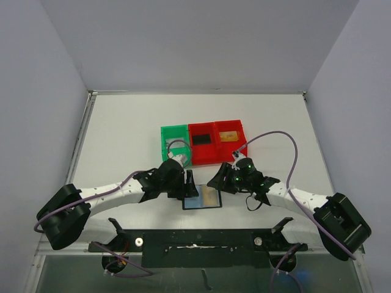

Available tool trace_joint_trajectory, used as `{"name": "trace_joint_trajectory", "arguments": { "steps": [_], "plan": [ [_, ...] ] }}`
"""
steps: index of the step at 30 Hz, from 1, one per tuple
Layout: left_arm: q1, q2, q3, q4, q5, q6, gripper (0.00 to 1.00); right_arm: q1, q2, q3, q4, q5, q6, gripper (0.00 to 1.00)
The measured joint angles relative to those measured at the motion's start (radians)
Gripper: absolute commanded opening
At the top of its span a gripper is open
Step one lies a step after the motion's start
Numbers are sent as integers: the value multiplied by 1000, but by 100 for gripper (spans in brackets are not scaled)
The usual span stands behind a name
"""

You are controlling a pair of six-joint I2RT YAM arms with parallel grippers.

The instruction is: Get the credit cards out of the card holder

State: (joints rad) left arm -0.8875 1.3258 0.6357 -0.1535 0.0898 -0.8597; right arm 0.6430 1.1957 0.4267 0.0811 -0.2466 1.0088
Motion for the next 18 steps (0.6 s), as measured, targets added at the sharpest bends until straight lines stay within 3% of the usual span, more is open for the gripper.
{"name": "trace_joint_trajectory", "arguments": {
  "steps": [18],
  "plan": [
    [0, 62, -45, 13, -3, -24, 32, 43, 79, 1, -27, 47, 40, 46]
  ]
}}
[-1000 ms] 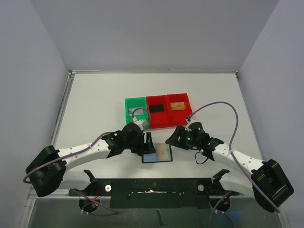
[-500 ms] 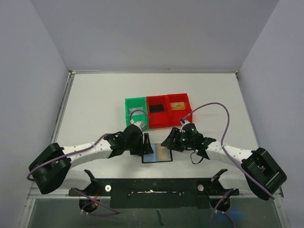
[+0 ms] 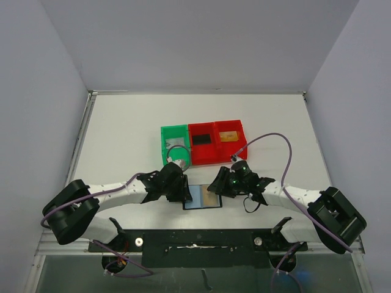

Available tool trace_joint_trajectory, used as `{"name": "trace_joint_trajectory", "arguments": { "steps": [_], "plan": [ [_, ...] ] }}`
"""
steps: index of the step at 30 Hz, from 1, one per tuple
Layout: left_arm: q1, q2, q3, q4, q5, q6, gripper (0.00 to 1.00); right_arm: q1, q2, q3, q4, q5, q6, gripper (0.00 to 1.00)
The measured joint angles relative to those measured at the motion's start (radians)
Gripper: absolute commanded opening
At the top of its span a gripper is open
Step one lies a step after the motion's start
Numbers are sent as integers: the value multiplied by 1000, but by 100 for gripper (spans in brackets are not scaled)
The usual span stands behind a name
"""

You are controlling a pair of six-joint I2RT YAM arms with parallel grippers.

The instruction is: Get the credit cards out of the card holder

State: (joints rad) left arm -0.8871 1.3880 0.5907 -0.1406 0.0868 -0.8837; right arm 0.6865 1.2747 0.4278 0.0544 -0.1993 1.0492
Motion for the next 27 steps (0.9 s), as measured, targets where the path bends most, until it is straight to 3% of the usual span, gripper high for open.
{"name": "trace_joint_trajectory", "arguments": {
  "steps": [10, 16, 27],
  "plan": [
    [0, 4, -3, 1, -3, 1, 26, 9, -5, 18, -50, 43, -2, 46],
    [0, 4, -3, -2, -5, 4, 23, 17, 3, 25, -55, 47, -3, 40],
    [0, 6, -3, -4, -4, 5, 20, 24, 27, 25, 8, -16, -5, 36]
  ]
}}
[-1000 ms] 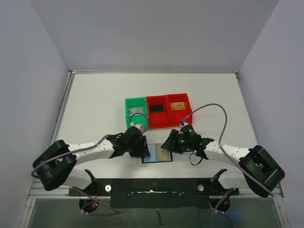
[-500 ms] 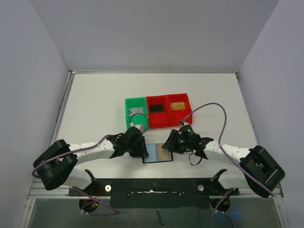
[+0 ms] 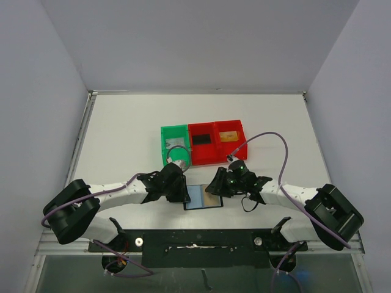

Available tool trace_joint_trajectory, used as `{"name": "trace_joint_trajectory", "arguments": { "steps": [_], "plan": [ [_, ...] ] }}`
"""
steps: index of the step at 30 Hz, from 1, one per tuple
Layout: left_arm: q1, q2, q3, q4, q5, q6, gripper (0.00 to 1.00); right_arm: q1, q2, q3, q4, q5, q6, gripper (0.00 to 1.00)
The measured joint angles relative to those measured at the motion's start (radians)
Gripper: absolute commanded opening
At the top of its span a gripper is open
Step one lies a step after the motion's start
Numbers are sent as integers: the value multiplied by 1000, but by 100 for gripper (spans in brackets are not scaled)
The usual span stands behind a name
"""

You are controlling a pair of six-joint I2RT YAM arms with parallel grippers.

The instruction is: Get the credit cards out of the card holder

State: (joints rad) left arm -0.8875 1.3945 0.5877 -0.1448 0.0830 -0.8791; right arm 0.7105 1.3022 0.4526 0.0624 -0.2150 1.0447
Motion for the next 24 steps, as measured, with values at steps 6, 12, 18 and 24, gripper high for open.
{"name": "trace_joint_trajectory", "arguments": {
  "steps": [6, 12, 18, 24],
  "plan": [
    [0, 0, 0, 0, 0, 0, 20, 5, 1, 0, 6, -10, 3, 39],
    [0, 0, 0, 0, -1, 0, 22, 5, -57, 0, -28, 19, 3, 43],
    [0, 0, 0, 0, -1, 0, 23, 5, -70, 2, -71, 50, 2, 44],
    [0, 0, 0, 0, 0, 0, 23, 5, -51, 2, -98, 66, -9, 44]
  ]
}}
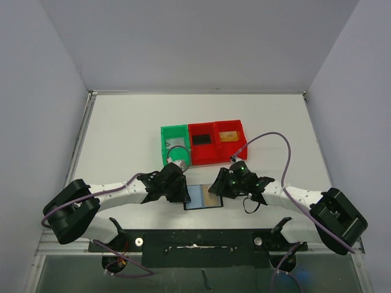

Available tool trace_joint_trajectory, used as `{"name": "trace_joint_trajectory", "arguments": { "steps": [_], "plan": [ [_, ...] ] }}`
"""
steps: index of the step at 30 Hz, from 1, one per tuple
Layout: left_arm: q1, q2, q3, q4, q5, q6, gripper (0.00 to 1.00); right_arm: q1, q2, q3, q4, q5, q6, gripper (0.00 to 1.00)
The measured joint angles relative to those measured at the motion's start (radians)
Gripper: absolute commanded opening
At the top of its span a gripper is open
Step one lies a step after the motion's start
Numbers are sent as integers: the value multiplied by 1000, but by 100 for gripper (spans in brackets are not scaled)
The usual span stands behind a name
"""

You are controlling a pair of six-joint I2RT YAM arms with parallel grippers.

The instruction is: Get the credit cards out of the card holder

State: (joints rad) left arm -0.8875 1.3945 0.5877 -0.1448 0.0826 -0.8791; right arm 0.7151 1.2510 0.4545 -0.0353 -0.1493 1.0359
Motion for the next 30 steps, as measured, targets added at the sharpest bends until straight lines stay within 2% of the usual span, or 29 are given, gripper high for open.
{"name": "trace_joint_trajectory", "arguments": {
  "steps": [16, 30],
  "plan": [
    [0, 0, 0, 0, 0, 0, 23, 0, 47, 23, 28, -9, -8, 47],
    [0, 0, 0, 0, 0, 1, 22, 37, 94, 120, -125, 61, -72, 45]
  ]
}}
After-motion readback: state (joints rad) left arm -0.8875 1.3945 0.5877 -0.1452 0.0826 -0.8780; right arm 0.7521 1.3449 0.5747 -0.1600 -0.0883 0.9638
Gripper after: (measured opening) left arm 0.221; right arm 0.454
